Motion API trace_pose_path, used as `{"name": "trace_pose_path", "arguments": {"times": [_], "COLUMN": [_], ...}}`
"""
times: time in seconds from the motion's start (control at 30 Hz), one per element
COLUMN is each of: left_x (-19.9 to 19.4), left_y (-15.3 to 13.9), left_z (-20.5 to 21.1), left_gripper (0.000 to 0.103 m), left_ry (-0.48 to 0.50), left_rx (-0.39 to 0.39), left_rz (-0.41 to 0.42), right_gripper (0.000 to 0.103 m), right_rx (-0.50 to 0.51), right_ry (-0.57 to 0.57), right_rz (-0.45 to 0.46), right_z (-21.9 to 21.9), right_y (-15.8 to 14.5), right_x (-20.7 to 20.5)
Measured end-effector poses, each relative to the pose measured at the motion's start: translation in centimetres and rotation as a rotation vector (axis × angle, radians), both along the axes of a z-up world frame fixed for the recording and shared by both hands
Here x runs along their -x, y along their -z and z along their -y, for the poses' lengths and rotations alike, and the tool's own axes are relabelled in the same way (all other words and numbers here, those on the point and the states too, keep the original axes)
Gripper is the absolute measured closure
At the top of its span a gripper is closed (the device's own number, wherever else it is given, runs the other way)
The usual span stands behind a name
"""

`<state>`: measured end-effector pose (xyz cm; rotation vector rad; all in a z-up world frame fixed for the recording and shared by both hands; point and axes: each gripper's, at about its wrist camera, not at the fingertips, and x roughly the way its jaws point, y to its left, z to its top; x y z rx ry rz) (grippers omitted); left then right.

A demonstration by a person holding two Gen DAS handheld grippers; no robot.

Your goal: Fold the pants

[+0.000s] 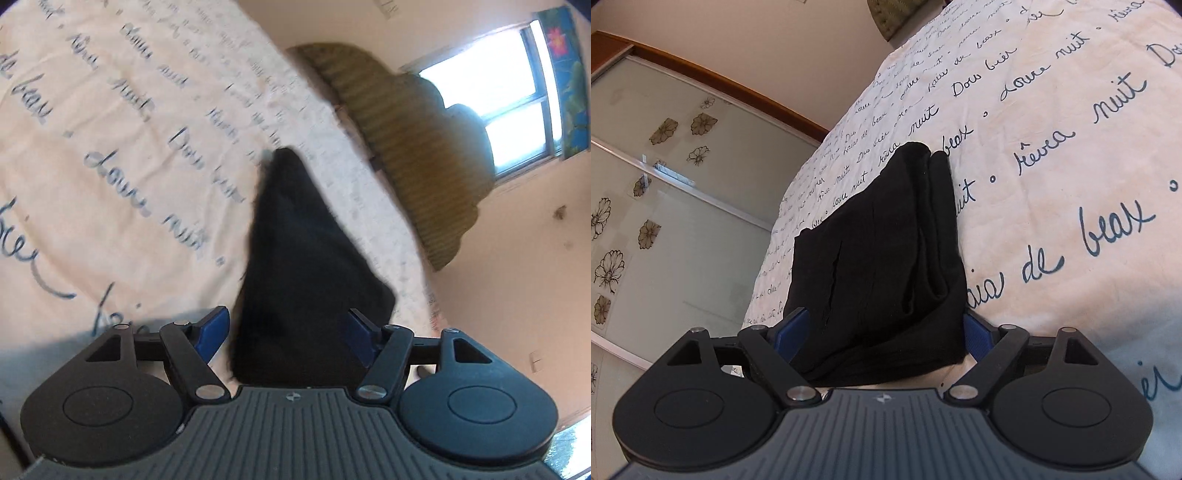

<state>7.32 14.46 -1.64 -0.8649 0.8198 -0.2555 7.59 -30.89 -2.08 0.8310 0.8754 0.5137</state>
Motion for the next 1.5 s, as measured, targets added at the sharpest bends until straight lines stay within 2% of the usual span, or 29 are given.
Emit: {"name": "trace_pose_path", "arguments": {"times": [0.1,0.13,0.17,0.23,0.27,0.3,0.43,0.6,0.63,0.67,0.73,0.77,0.9,0.97,1.03,1.07,1.1,1.13,1.27,1.33,1.4,1.43,1.5], "left_x": [0.2,-0.1,-0.4,-0.6,-0.4,-0.3,0.4,1.1,1.3,1.6,2.4,3.1,4.4,3.7,2.5,1.9,1.3,0.8,-0.7,-1.5,-2.1,-2.4,-3.1], "left_y": [0.3,0.3,0.5,0.7,0.3,-0.2,-1.5,-0.2,-0.4,-0.7,-2.0,-2.9,-5.8,-6.4,-6.0,-5.5,-5.0,-4.3,-2.0,-0.2,0.2,0.3,0.6], "left_z": [1.1,1.6,2.0,2.3,2.5,2.9,5.1,5.9,5.9,5.9,5.7,5.3,5.0,6.2,8.2,9.5,10.7,12.1,15.0,15.0,14.2,13.8,13.0], "left_gripper": [0.036,0.051,0.072,0.077,0.079,0.080,0.081,0.075,0.071,0.058,0.050,0.049,0.048,0.036,0.033,0.033,0.033,0.033,0.033,0.029,0.025,0.016,0.007], "left_ry": [0.032,0.034,0.034,0.027,0.029,0.032,0.078,0.068,0.065,0.066,0.042,0.024,-0.052,-0.054,-0.040,-0.028,-0.014,0.000,0.024,0.037,0.024,0.007,-0.013], "left_rx": [-0.054,-0.083,-0.119,-0.168,-0.190,-0.227,-0.429,-0.496,-0.509,-0.523,-0.579,-0.612,-0.728,-0.738,-0.757,-0.772,-0.788,-0.815,-0.914,-0.929,-0.882,-0.871,-0.840], "left_rz": [0.020,0.027,0.017,0.020,0.025,0.041,0.113,0.157,0.169,0.185,0.208,0.235,0.352,0.402,0.417,0.423,0.431,0.437,0.420,0.359,0.323,0.299,0.247], "right_gripper": [0.017,0.018,0.022,0.046,0.066,0.072,0.078,0.081,0.081,0.080,0.079,0.075,0.071,0.070,0.054,0.033,0.025,0.025,0.027,0.027,0.023,0.023,0.020], "right_rx": [0.050,0.070,0.088,0.132,0.123,0.092,0.090,0.073,0.072,0.067,0.056,0.049,0.081,0.149,0.232,0.294,0.364,0.432,0.702,0.811,0.834,0.837,0.843], "right_ry": [-0.035,-0.045,-0.044,-0.019,-0.003,0.003,0.010,0.013,0.015,0.018,0.041,0.068,0.218,0.253,0.245,0.226,0.208,0.185,0.076,0.050,0.055,0.063,0.066], "right_rz": [0.051,0.068,0.076,0.060,0.040,0.029,0.041,0.064,0.069,0.068,0.036,0.033,0.166,0.247,0.290,0.294,0.301,0.319,0.392,0.385,0.413,0.428,0.421], "right_z": [-0.6,-0.8,-1.0,-0.6,0.0,0.7,1.1,1.4,1.5,1.6,2.2,2.7,4.1,2.9,0.4,-1.4,-3.3,-5.1,-10.9,-12.2,-12.5,-12.5,-12.6], "right_y": [0.0,-0.1,-0.1,0.0,0.4,0.8,1.2,1.6,1.5,1.3,0.8,0.4,-2.3,-3.9,-5.0,-5.2,-5.4,-5.4,-4.5,-3.0,-1.4,-1.1,-1.2], "right_x": [0.1,0.4,0.6,0.7,0.7,0.8,1.6,1.7,1.8,1.9,2.2,2.5,4.2,4.2,3.3,2.6,2.0,1.6,1.2,1.0,1.7,2.0,1.9]}}
